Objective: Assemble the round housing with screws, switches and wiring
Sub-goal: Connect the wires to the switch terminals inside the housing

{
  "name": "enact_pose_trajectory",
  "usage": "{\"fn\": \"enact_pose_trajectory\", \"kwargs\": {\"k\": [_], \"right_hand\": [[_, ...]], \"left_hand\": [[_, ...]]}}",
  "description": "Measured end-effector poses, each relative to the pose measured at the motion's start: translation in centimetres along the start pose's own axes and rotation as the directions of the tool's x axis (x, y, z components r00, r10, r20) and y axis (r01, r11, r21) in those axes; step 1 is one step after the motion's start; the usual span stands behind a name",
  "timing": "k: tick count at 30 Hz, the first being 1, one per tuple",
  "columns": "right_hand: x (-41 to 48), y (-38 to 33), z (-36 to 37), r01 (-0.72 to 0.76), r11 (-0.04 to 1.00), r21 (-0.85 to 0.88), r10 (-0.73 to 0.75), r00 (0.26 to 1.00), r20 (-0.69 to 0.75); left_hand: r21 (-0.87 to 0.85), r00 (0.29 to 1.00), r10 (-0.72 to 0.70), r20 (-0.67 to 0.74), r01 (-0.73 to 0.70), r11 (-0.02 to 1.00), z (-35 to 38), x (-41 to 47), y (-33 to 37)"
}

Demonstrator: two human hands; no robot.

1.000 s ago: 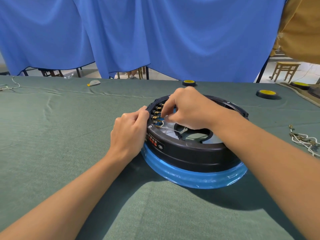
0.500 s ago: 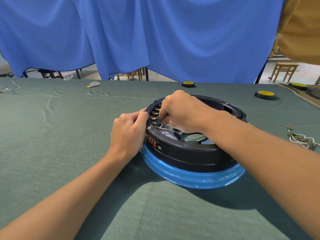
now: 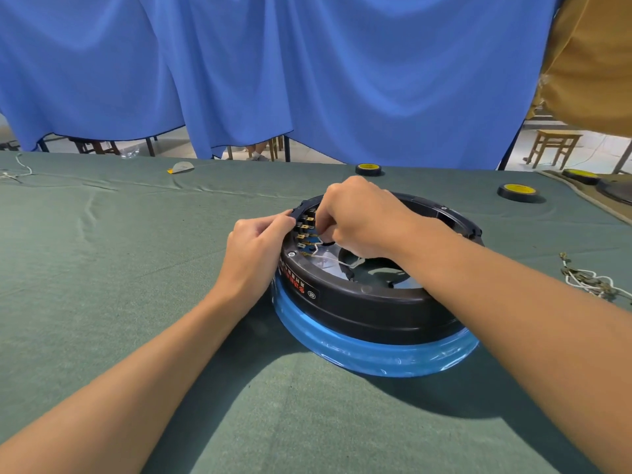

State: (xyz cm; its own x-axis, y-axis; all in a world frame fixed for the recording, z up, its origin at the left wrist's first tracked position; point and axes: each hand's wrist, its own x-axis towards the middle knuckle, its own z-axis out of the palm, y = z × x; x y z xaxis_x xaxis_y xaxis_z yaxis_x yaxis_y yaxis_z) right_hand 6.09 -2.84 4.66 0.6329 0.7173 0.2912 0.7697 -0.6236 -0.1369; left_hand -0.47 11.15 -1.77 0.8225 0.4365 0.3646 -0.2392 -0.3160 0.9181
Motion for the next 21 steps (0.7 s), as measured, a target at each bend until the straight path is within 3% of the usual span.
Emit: {"fn": "enact_pose_trajectory", "kwargs": {"k": [4, 9, 12, 15, 21], "right_hand": [[0.0, -0.1, 0.0, 0.005, 1.0, 0.004, -0.005, 1.0, 0.011], [-0.1, 0.3, -0.3, -0.045, 0.985, 0.165, 0.04, 0.999, 0.035], [-0.1, 1.3, -0.3, -0.109, 0.984, 0.138, 0.114, 0.993, -0.03], [0.1, 1.6, 0.0, -0.168, 0.983, 0.078, 0.166, 0.986, 0.03], [0.6, 0.9, 0.6, -0.126, 0.991, 0.038, 0.124, 0.991, 0.044]], "left_hand": [[0.01, 1.0, 0.004, 0.017, -0.004, 1.0, -0.1, -0.1, 0.0], [0.0, 0.999, 0.018, 0.035, -0.018, 1.0, 0.0, -0.1, 0.4], [-0.008, 1.0, 0.003, 0.025, -0.003, 1.0, 0.1, 0.1, 0.8], [-0.037, 0.999, -0.012, 0.052, 0.014, 0.999, 0.2, 0.1, 1.2], [-0.046, 0.997, 0.003, 0.082, 0.001, 0.999, 0.1, 0.0, 1.1]]}}
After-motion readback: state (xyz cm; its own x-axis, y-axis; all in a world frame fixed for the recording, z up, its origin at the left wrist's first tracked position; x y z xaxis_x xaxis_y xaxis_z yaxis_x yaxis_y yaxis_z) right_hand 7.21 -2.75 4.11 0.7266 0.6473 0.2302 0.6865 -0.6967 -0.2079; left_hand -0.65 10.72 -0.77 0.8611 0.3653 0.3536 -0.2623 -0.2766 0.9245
